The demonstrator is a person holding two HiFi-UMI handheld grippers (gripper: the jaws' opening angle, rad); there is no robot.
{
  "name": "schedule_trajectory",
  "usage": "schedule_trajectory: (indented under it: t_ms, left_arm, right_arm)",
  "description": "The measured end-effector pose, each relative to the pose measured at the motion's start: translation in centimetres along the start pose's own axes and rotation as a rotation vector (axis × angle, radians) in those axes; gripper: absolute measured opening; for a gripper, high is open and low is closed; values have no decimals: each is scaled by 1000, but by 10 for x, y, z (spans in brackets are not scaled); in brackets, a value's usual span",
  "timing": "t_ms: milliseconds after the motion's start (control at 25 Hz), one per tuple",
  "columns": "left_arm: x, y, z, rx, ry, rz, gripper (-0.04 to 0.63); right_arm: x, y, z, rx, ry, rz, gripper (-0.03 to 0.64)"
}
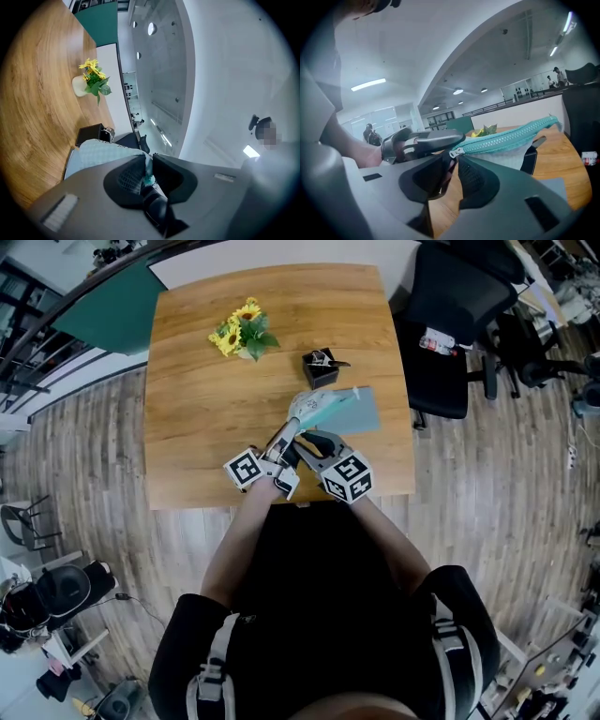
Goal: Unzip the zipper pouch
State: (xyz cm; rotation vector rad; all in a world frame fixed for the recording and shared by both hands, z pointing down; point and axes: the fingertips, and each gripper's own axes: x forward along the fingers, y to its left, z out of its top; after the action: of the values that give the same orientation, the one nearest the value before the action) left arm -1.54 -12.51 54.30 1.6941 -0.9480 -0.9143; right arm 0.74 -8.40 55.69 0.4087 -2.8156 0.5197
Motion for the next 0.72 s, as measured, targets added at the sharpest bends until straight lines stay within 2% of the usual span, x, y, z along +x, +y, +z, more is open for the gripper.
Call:
schedule_trajectory:
  t_ms: [200,480,640,720]
  left_arm:
    - [-5,-1,12,29,9,2,49]
    - [-13,-4,27,95,3,5,46]
    - [-19,-1,37,104,-5,14,44]
    - [-23,-1,40,104,-4,9,43]
  right_arm:
    - [11,5,9,93,-41,15,108]
    - [26,4,17,98,-36,-62,55]
    - [36,10,22,196,-62,-22,94]
    - [39,11,23,243,-69,-27,87]
